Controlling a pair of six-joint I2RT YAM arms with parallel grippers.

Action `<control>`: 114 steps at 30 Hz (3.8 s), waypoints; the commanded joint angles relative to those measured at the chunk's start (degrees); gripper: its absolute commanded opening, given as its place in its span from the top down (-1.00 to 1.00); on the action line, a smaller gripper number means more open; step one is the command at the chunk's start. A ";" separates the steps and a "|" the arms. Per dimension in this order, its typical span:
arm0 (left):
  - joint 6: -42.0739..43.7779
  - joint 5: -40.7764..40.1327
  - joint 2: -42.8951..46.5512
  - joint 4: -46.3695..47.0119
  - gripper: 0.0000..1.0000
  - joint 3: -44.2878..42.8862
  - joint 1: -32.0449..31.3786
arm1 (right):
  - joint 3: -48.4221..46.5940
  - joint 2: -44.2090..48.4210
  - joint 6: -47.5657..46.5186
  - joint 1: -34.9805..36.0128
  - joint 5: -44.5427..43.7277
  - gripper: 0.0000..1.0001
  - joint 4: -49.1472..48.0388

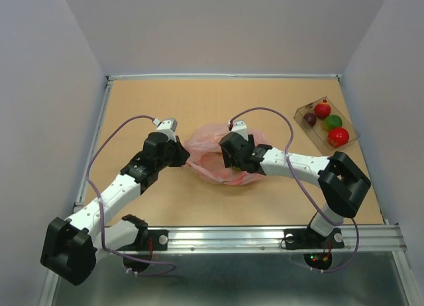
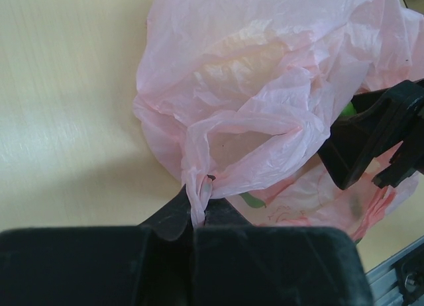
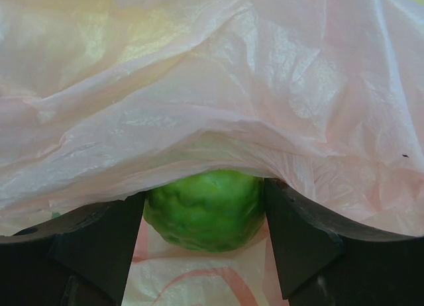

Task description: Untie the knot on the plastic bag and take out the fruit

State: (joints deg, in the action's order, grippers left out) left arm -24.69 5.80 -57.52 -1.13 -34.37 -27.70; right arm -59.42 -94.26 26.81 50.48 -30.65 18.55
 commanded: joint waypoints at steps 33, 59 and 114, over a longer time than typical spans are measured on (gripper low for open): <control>5.09 -14.06 -3.57 -0.02 0.93 -5.18 4.84 | -14.48 13.31 -8.88 -2.13 6.32 -0.12 2.37; 5.88 -6.59 -3.22 2.97 0.92 -4.74 7.67 | -14.58 -0.84 0.35 -57.42 5.08 -0.59 2.81; 3.77 -0.44 -5.76 8.68 0.90 -2.90 7.93 | -26.98 0.29 -24.87 -9.89 48.06 0.99 10.35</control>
State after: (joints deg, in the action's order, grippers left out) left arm -19.81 4.73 -63.44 3.88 -37.19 -20.12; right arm -82.24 -101.36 1.96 34.65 15.73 25.21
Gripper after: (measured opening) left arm 0.055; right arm 0.014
